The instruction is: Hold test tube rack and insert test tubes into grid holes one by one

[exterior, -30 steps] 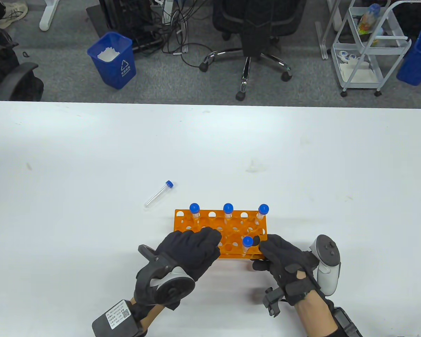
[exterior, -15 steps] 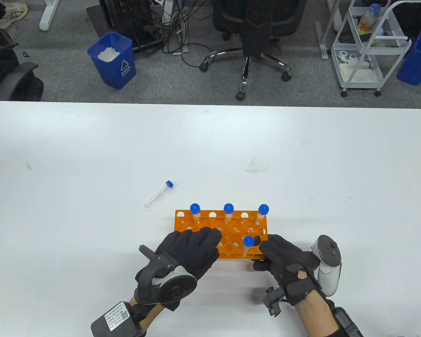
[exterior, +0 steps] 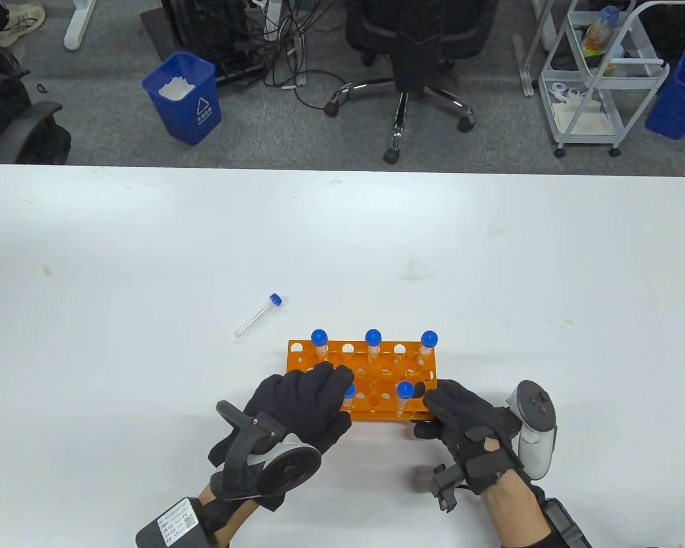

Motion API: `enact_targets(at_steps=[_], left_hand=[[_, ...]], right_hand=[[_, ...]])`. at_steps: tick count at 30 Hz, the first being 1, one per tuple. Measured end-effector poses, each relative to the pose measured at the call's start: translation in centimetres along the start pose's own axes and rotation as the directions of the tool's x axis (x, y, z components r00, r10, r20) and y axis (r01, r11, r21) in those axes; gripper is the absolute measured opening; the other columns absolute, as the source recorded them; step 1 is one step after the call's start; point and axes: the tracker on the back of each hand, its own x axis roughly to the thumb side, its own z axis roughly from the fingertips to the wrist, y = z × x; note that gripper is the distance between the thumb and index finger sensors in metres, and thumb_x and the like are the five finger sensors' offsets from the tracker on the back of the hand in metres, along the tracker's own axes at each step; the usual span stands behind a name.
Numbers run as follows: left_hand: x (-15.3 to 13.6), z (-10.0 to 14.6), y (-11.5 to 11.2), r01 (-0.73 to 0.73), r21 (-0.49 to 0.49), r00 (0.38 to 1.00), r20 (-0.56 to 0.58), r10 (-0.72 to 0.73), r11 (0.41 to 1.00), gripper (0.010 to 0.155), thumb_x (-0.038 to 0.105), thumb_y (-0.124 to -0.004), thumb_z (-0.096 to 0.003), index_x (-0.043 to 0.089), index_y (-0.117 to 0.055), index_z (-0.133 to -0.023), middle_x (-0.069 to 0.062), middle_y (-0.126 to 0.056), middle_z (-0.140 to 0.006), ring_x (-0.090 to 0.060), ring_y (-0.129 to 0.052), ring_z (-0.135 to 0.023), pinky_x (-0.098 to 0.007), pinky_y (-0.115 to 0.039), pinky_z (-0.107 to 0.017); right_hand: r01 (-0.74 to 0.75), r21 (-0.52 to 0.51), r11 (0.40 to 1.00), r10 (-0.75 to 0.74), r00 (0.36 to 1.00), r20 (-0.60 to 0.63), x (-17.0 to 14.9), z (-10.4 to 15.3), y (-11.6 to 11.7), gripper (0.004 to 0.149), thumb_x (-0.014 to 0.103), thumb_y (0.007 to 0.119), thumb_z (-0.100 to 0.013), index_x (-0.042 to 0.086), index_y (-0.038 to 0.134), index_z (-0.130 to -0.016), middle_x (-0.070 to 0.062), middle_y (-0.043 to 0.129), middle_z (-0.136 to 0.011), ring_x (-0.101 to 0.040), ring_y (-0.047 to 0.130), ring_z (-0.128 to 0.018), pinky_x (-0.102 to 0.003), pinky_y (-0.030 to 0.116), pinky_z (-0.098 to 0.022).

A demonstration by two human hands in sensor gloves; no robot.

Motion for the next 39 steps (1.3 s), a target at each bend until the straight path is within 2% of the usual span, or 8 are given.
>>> enact_targets(at_steps=[5,10,17,19,20,24,27,39], left_hand=[[-3.3,-1.2,3.6,0.012,0.113,0.994,-0.113,0.001,0.994,0.059,0.052,-0.09,-0.0352,0.023,-0.087,-0.086,-0.008,-0.097,-0.081,-0.031,-0.108,-0.051,-0.043,-0.09,-0.039],[-8.5,-5.0,4.2,0.085,0.07,0.965,-0.254,-0.065,0.994,0.055,0.048,-0.089,-0.0377,0.023,-0.086,-0.087,-0.009,-0.095,-0.084,-0.032,-0.107,-0.054,-0.044,-0.089,-0.041],[-14.1,-9.9,-3.3,0.105,-0.248,0.927,-0.326,-0.185,0.963,0.052,0.043,-0.089,-0.0377,0.028,-0.086,-0.087,-0.008,-0.092,-0.086,-0.032,-0.105,-0.058,-0.044,-0.088,-0.044],[-15.2,-10.6,-6.1,0.119,-0.342,0.913,-0.332,-0.238,0.932,0.053,0.044,-0.09,-0.0373,0.029,-0.085,-0.088,-0.008,-0.092,-0.086,-0.032,-0.104,-0.059,-0.045,-0.088,-0.045],[-15.8,-10.8,-7.8,0.124,-0.396,0.905,-0.331,-0.268,0.91,0.059,0.044,-0.09,-0.0371,0.02,-0.084,-0.091,-0.008,-0.091,-0.087,-0.032,-0.103,-0.06,-0.045,-0.087,-0.046],[-17.3,-11.1,-12.4,0.137,-0.552,0.876,-0.32,-0.36,0.823,0.058,0.046,-0.09,-0.0362,0.035,-0.079,-0.092,-0.009,-0.086,-0.091,-0.034,-0.101,-0.065,-0.047,-0.085,-0.049],[-18.3,-10.9,-15.4,0.12,-0.642,0.865,-0.306,-0.397,0.757,0.067,0.047,-0.091,-0.0352,0.029,-0.074,-0.097,-0.009,-0.083,-0.093,-0.034,-0.098,-0.068,-0.047,-0.084,-0.05],[-18.8,-10.7,-18.1,0.157,-0.673,0.86,-0.266,-0.435,0.723,0.061,0.039,-0.097,-0.033,0.025,-0.082,-0.091,-0.005,-0.098,-0.075,-0.029,-0.107,-0.052,-0.044,-0.089,-0.042]], right_hand=[[0.005,-0.008,1.0,-0.005,1.0,0.001,0.1,0.0,-0.3,0.045,0.036,0.077,-0.045,0.008,0.084,-0.078,-0.045,0.06,-0.094,-0.058,0.082,-0.068,-0.065,0.083,-0.041],[0.011,-0.012,1.0,-0.011,1.0,0.003,0.2,0.0,-0.4,0.045,0.036,0.077,-0.045,0.007,0.084,-0.078,-0.045,0.06,-0.095,-0.058,0.082,-0.068,-0.065,0.083,-0.041],[0.016,-0.02,1.0,-0.016,1.0,0.005,0.2,0.0,-0.6,0.045,0.036,0.077,-0.044,0.008,0.084,-0.078,-0.045,0.061,-0.095,-0.058,0.082,-0.068,-0.065,0.083,-0.041],[0.017,-0.022,1.0,-0.016,1.0,0.002,0.2,0.0,-0.7,0.045,0.036,0.077,-0.044,0.008,0.084,-0.078,-0.045,0.06,-0.095,-0.058,0.082,-0.068,-0.065,0.083,-0.041],[0.016,-0.022,1.0,-0.016,1.0,-0.001,0.2,0.0,-0.7,0.045,0.036,0.077,-0.045,0.008,0.084,-0.078,-0.045,0.061,-0.095,-0.058,0.082,-0.068,-0.065,0.083,-0.041],[0.01,-0.027,1.0,-0.01,1.0,-0.008,0.2,0.0,-0.8,0.045,0.036,0.077,-0.045,0.008,0.084,-0.078,-0.045,0.061,-0.095,-0.058,0.082,-0.068,-0.065,0.083,-0.041],[0.009,-0.026,1.0,-0.009,1.0,-0.012,0.2,-0.1,-0.8,0.045,0.036,0.077,-0.044,0.007,0.084,-0.078,-0.045,0.061,-0.095,-0.058,0.082,-0.068,-0.065,0.083,-0.041],[-0.003,-0.016,1.0,0.003,1.0,-0.02,0.0,-0.2,-0.7,0.045,0.036,0.077,-0.045,0.008,0.084,-0.078,-0.045,0.061,-0.095,-0.058,0.082,-0.068,-0.065,0.083,-0.041]])
